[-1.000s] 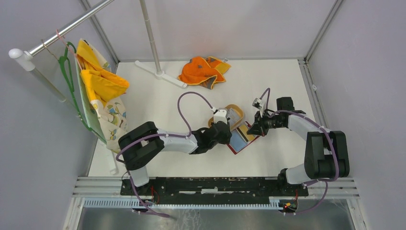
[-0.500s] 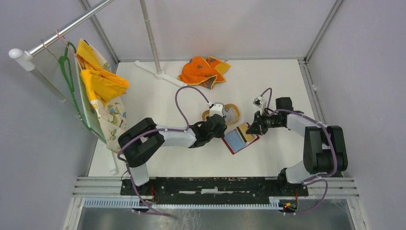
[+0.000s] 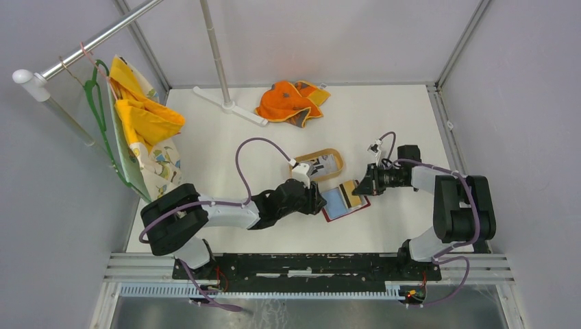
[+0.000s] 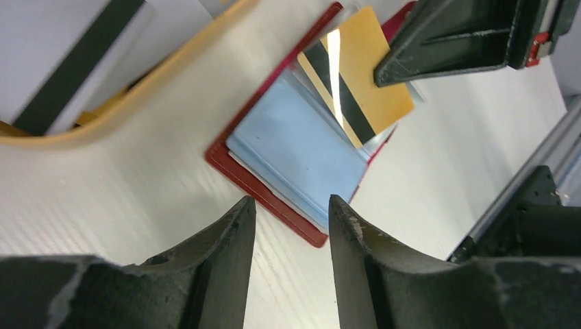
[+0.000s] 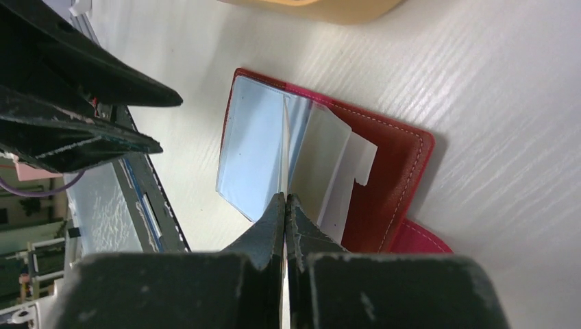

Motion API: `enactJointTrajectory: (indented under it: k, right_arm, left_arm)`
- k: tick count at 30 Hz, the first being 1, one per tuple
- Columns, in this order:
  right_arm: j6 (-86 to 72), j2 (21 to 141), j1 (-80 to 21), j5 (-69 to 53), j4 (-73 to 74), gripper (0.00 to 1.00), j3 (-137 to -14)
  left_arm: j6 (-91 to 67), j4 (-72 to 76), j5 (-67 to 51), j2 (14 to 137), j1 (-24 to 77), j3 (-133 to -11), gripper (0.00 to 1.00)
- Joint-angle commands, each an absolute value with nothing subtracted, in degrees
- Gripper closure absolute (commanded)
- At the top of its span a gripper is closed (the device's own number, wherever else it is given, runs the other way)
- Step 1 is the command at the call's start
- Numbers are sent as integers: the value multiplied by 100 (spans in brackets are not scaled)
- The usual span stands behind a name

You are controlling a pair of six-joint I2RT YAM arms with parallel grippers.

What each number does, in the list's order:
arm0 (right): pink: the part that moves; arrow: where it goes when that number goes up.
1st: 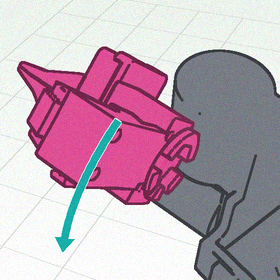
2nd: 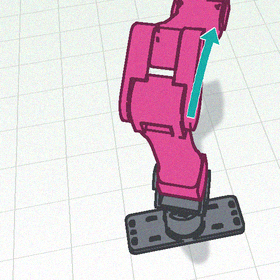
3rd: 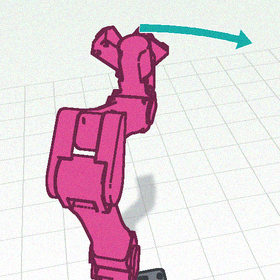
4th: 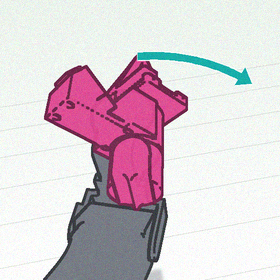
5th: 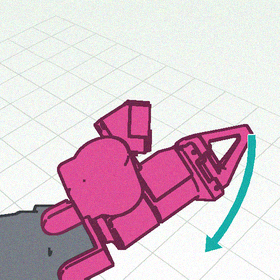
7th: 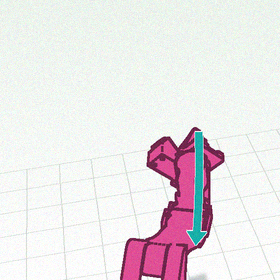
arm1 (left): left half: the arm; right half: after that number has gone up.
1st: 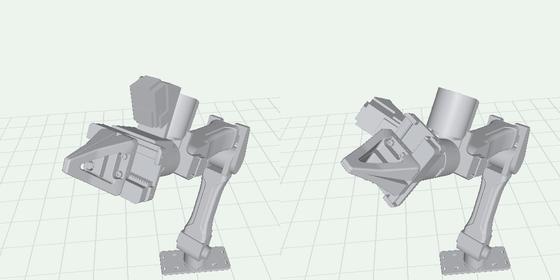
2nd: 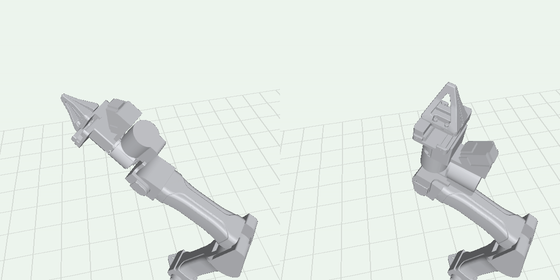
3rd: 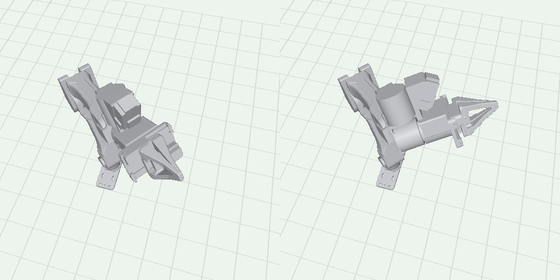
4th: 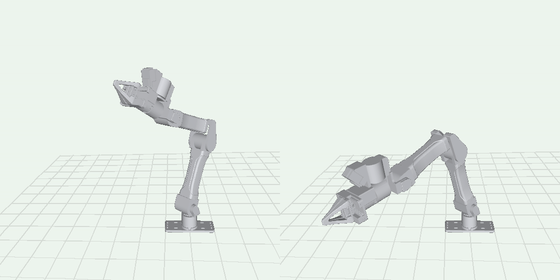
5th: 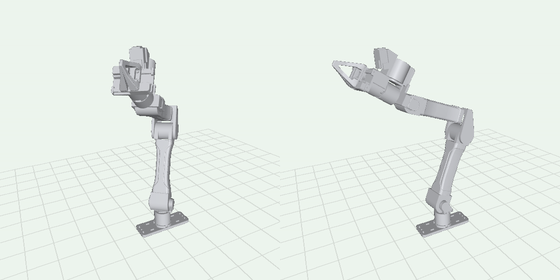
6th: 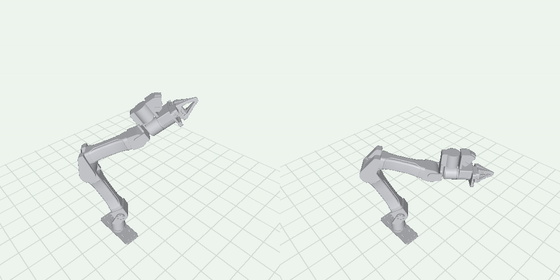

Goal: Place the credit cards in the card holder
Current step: Move the storage box to the center of the board, then insert the credit card into the card holder.

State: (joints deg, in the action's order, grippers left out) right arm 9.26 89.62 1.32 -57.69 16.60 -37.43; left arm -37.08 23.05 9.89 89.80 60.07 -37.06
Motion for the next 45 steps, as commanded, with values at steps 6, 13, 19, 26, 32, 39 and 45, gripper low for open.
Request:
enactJointTrajectory:
  k: [6, 13, 19, 26, 32, 39, 45]
  right_arm:
    - [-445, 8535, 505, -6349, 482, 100, -3183]
    - [-580, 8895, 510, -6670, 471, 100, -3234]
    - [-530, 9124, 505, -6402, 532, 100, -3241]
    - [-446, 9238, 506, -6186, 593, 100, -3296]
    - [-398, 9232, 514, -6161, 598, 100, -3350]
    - [-622, 9255, 519, -6177, 259, 100, -3258]
    - [-938, 9273, 517, -6188, -218, 100, -3069]
  left_arm:
    - [-4447, 3299, 1229, 9053, 6425, -3653, 63]
    - [-4397, 3169, 1189, 9751, 6464, -4248, 75]
    - [-4368, 2962, 1291, 10177, 6475, -4440, 85]
    - [-4381, 2599, 1518, 10266, 6475, -4379, 93]
    - [-4421, 2476, 1599, 10240, 6497, -4286, 97]
    - [-4432, 2482, 1578, 10297, 6547, -4317, 98]
    - [-4429, 2487, 1573, 10327, 6583, -4344, 98]
